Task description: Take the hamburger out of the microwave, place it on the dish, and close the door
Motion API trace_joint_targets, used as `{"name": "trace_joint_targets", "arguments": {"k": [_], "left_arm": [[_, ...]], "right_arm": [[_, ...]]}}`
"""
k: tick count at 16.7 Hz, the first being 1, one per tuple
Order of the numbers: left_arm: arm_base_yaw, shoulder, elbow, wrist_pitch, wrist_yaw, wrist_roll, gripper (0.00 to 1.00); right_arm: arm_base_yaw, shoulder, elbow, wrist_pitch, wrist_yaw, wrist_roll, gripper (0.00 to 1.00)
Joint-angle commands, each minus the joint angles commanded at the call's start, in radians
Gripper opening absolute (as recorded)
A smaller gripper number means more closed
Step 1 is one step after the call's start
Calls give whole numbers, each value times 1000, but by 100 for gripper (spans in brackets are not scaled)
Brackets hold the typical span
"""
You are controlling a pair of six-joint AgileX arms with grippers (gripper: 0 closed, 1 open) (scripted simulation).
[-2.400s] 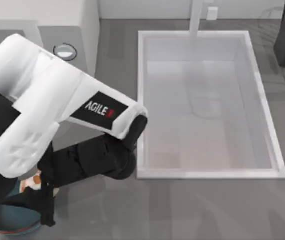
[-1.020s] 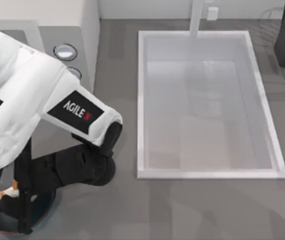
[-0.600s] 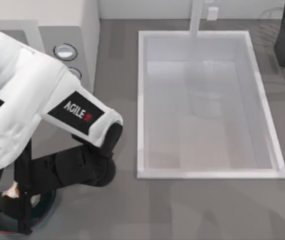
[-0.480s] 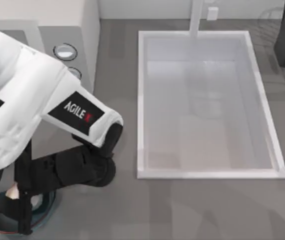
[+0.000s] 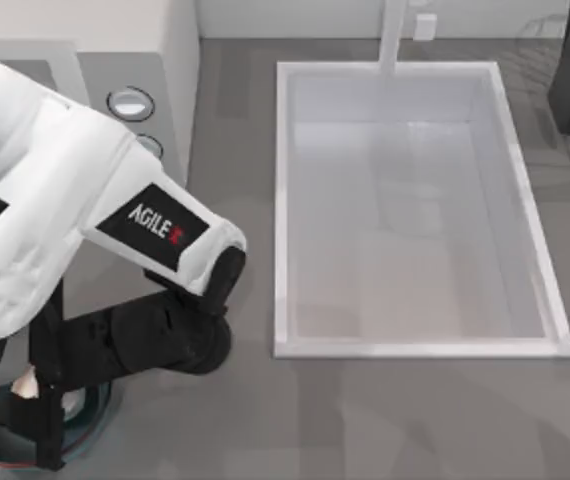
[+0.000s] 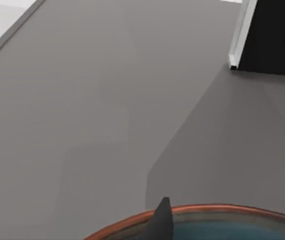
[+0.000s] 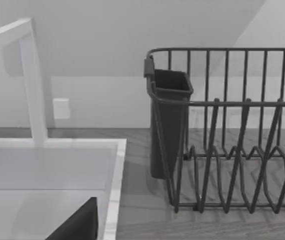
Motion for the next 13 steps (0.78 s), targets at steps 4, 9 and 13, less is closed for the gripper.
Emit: {"name": "trace_joint_targets", "arguments": {"k": [4, 9, 13], "left_arm": [[0, 0, 0, 0, 0, 0, 100], [6, -99, -37, 17, -4, -29, 100], [37, -318, -151, 185, 100, 197, 100]], "right_arm": [[0, 0, 0, 0, 0, 0, 100], [0, 0, 0, 0, 0, 0, 100], [0, 0, 0, 0, 0, 0, 100]]}}
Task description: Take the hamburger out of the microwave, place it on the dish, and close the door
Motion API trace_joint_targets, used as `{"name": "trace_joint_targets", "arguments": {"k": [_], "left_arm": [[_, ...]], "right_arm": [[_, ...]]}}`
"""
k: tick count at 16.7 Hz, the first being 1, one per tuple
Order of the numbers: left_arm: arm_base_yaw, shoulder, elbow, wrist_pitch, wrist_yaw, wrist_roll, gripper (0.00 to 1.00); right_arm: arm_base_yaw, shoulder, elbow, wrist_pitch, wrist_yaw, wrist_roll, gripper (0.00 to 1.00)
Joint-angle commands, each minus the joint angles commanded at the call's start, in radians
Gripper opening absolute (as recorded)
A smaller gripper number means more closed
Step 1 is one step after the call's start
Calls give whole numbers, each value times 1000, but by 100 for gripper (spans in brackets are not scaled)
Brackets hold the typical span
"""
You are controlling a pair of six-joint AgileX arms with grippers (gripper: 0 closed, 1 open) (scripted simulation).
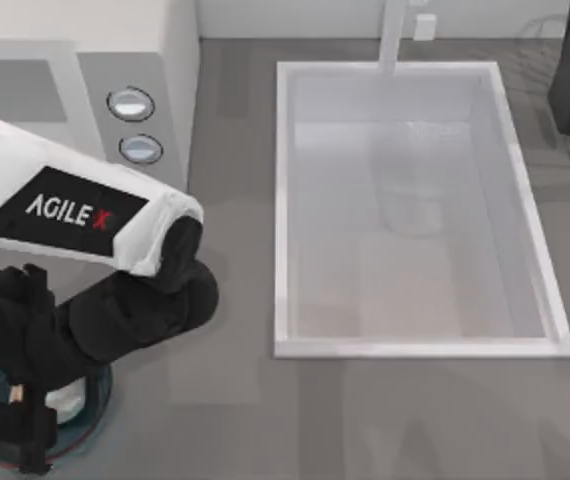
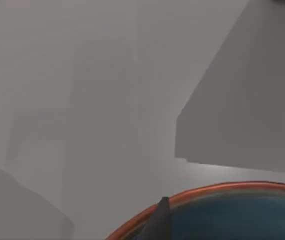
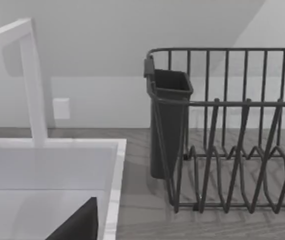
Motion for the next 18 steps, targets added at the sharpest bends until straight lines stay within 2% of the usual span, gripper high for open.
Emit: {"name": "trace_joint_targets", "arguments": {"k": [5, 14, 18], "left_arm": [[78, -473, -220, 313, 182, 510, 100], [315, -1442, -685, 927, 492, 1777, 100], [432, -1773, -862, 1144, 583, 2216, 100]], "right_arm": [[0, 0, 0, 0, 0, 0, 100], [0, 0, 0, 0, 0, 0, 100], [0, 0, 0, 0, 0, 0, 100]]}}
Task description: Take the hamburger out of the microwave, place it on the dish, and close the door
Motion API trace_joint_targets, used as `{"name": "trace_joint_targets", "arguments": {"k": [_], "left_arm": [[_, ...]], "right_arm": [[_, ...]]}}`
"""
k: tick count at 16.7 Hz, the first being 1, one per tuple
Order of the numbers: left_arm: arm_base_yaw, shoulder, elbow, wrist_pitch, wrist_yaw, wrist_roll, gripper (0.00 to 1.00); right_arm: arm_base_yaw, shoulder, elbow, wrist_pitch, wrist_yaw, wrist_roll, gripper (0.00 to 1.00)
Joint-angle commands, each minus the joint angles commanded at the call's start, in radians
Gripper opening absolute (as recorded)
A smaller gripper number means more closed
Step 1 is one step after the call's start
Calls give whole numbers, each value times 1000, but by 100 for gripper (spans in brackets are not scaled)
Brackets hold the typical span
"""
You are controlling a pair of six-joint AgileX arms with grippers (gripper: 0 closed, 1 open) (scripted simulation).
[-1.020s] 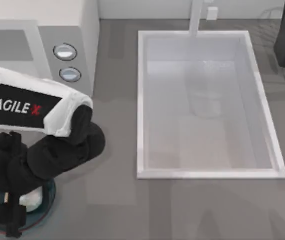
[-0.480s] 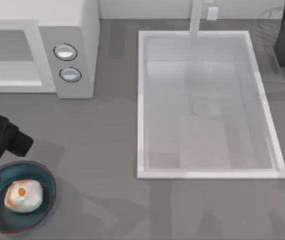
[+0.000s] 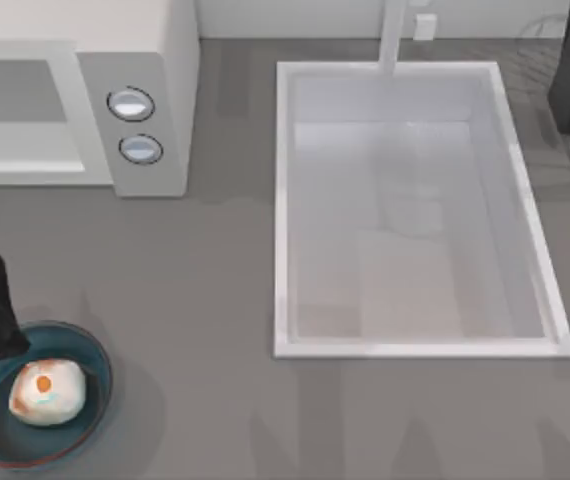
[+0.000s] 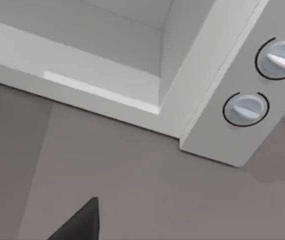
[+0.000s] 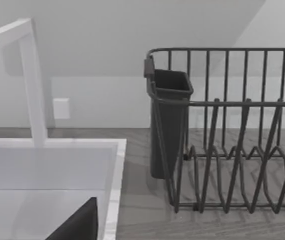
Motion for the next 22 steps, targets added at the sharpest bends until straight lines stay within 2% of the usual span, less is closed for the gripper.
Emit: {"name": "trace_joint_targets", "arguments": {"k": [3, 6, 13, 22], "left_arm": [[74, -157, -100, 117, 43, 219, 100], [124, -237, -163, 189, 66, 346, 100], [139, -254, -181, 208, 71, 381, 100], [139, -254, -181, 208, 71, 381, 32]], "right_arm": [[0, 0, 0, 0, 0, 0, 100], [0, 0, 0, 0, 0, 0, 100], [0, 0, 0, 0, 0, 0, 100], [0, 0, 0, 0, 0, 0, 100]]}}
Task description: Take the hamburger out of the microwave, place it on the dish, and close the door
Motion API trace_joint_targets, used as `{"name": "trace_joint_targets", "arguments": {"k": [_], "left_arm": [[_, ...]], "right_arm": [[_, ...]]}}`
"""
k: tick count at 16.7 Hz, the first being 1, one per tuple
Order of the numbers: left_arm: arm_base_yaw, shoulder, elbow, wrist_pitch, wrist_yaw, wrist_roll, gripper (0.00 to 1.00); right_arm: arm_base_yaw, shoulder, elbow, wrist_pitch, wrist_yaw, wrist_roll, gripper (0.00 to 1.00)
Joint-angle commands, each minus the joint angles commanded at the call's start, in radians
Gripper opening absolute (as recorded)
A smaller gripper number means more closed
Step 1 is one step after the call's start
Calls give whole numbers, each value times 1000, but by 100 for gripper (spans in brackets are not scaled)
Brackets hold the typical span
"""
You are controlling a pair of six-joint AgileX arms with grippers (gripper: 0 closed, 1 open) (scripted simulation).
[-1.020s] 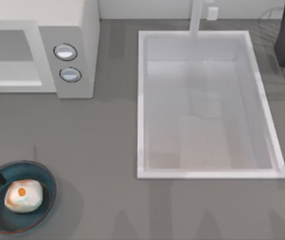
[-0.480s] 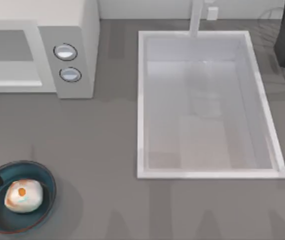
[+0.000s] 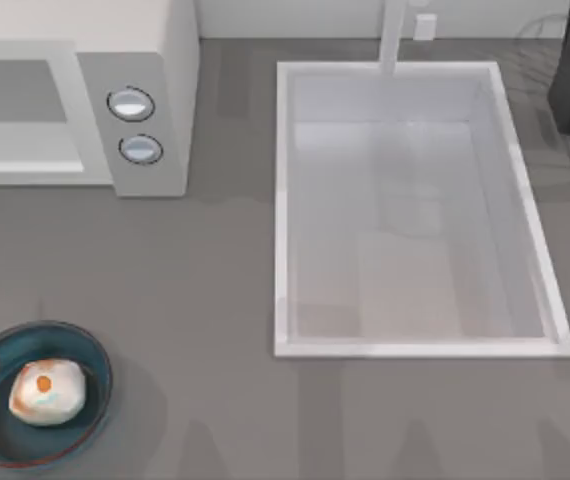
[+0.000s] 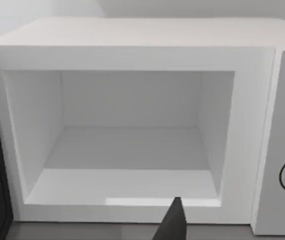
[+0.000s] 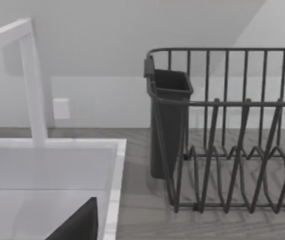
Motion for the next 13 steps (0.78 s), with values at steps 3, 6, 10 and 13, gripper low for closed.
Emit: {"name": "trace_joint_targets", "arguments": {"k": [3, 6, 10, 13], "left_arm": [[0, 0, 0, 0, 0, 0, 10], [0, 0, 0, 0, 0, 0, 0], [0, 0, 0, 0, 0, 0, 0], [0, 0, 0, 0, 0, 0, 0]], "right_arm": [[0, 0, 0, 0, 0, 0, 100], [0, 0, 0, 0, 0, 0, 100], [0, 0, 0, 0, 0, 0, 100], [0, 0, 0, 0, 0, 0, 100]]}}
